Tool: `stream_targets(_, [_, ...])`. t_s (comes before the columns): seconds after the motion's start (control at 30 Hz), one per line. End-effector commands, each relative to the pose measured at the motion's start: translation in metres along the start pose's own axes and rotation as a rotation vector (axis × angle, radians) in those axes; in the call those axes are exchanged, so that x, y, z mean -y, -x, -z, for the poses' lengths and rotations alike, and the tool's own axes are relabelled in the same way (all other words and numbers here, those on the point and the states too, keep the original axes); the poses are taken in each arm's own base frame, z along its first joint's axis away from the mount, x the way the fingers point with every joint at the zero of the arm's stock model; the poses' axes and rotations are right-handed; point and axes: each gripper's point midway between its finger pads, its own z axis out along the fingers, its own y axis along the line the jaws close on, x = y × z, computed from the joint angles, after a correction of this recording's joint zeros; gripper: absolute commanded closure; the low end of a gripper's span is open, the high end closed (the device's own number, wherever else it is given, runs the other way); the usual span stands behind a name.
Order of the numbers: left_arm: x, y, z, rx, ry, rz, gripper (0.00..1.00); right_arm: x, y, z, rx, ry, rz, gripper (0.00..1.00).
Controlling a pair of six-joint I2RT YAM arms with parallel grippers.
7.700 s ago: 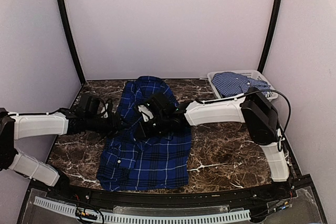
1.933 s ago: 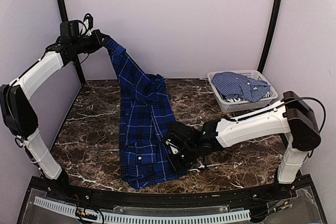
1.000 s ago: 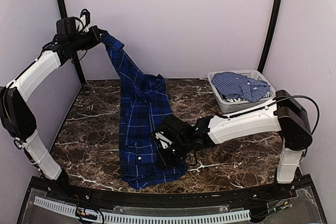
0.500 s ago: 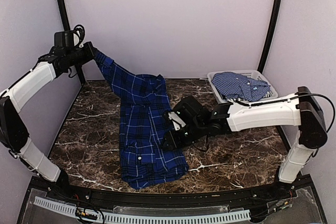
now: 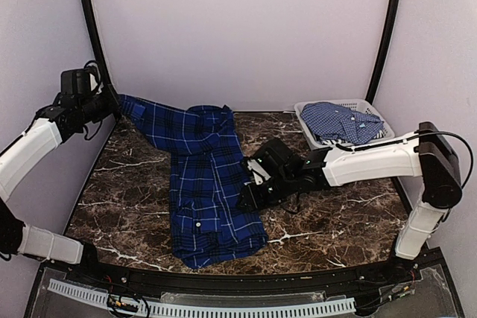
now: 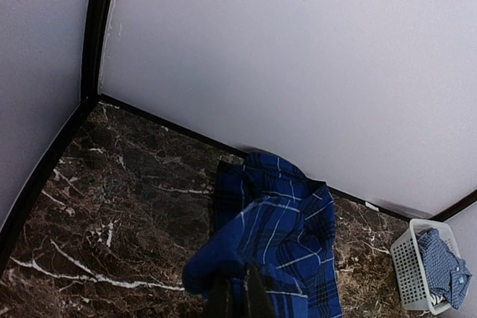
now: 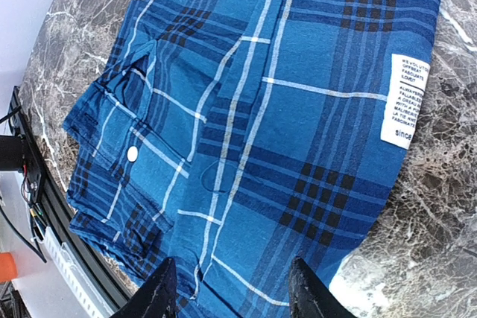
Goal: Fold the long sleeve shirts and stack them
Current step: Fold the sleeve of the rectangle-folded shirt.
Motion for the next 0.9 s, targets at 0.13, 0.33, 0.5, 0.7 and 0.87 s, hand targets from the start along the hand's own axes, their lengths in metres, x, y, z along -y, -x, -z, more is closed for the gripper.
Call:
stream_targets(0.13, [-0.004, -0.024, 0.041, -0.024, -0.064, 0.102, 1.00, 0.014, 0.001, -0.011, -0.003, -0.016, 0.006, 0.52])
stream_targets(0.33, [-0.006, -0.052, 0.063, -0.086, -0.093, 0.141, 1.00, 0.019, 0.003, -0.016, -0.012, -0.019, 0.005, 0.52])
stream_targets(0.5, [-0.015, -0.090, 0.074, -0.191, -0.076, 0.195, 1.00, 0.020, 0.007, -0.018, -0.009, -0.021, 0.010, 0.52])
stream_targets(0.7, [-0.015, -0.125, 0.092, -0.273, -0.065, 0.219, 1.00, 0.024, 0.010, -0.021, -0.008, -0.028, 0.012, 0.52])
stream_targets(0.87, [-0.018, -0.140, 0.110, -0.296, -0.076, 0.243, 1.00, 0.026, 0.017, -0.022, 0.003, -0.029, 0.010, 0.52])
